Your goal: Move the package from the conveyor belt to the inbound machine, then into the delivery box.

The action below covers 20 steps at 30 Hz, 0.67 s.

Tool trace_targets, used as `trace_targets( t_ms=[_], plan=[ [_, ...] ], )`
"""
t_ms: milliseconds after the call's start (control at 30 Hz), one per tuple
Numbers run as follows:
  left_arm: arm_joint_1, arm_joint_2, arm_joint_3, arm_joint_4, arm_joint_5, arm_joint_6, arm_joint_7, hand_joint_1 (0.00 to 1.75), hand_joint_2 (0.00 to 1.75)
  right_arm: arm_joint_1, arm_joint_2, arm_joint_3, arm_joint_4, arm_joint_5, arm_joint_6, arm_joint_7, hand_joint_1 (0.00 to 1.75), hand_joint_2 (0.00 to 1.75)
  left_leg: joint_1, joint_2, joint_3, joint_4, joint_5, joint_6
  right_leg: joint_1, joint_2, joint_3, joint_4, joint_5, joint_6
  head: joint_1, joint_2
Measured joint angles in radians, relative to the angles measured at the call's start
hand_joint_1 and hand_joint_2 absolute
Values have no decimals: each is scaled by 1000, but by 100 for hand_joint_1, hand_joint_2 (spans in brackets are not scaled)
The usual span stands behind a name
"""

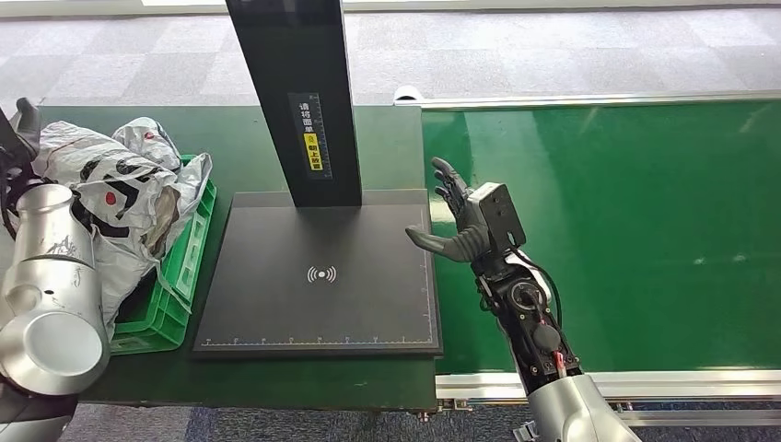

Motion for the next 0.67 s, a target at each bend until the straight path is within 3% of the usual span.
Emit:
trace_targets(
  t_ms=[267, 467, 667],
  plan=[
    [166, -84, -217, -286, 336, -99, -49, 0, 175, -11, 1, -30, 0, -55, -18, -60, 0, 175, 0, 0, 0, 0, 0, 0, 0, 0, 0, 0, 0, 0, 0, 0],
    [284, -129, -336, -528, 381, -41, -121, 0, 175, -9, 1, -54, -3, -70, -28, -82, 0, 175, 0, 0, 0, 0, 0, 0, 0, 0, 0, 0, 0, 0, 0, 0],
    [335, -155, -385, -670, 433, -35, -130, 0, 175, -9, 1, -59, -11, -76, -38, -87, 0, 175, 0, 0, 0, 0, 0, 0, 0, 0, 0, 0, 0, 0, 0, 0]
  ],
)
